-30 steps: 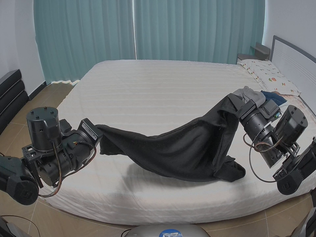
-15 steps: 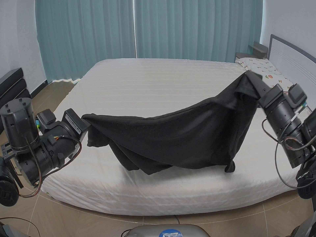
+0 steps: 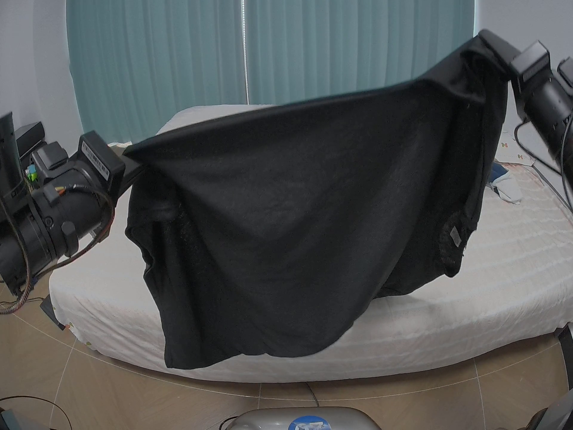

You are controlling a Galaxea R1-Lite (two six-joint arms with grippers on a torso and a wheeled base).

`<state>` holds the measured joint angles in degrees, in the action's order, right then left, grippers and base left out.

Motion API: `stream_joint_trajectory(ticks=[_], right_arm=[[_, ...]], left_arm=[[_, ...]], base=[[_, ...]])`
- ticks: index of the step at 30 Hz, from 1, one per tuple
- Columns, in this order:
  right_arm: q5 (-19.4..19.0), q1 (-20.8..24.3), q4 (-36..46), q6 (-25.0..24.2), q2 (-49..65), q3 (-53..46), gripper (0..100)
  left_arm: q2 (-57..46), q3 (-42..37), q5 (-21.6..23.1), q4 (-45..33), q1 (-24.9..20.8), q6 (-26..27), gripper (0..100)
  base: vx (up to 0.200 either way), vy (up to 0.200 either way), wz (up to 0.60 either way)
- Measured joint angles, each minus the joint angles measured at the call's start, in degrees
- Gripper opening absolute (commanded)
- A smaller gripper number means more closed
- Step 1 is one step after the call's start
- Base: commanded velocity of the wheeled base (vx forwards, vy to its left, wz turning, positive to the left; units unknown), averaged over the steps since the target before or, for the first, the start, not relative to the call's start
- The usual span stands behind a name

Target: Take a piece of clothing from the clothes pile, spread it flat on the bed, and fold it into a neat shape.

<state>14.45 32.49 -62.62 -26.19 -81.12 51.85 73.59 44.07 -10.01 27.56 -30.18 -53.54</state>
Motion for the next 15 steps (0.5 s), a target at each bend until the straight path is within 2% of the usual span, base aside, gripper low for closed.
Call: stream_joint_trajectory(ticks=[5,15], right_arm=[[0.2,-3.2,8.1,0.3,-2.9,11.7,0],[1.1,-9.9,12.0,0.5,-19.5,26.1,0]], left_arm=[[3.0,5.7,0.0,-2.5,1.4,0.0,0],[15.7,14.3,0.1,-4.2,6.2,-0.3,0]], base=[[0.000,0.000,0.00],[0.000,0.000,0.00]])
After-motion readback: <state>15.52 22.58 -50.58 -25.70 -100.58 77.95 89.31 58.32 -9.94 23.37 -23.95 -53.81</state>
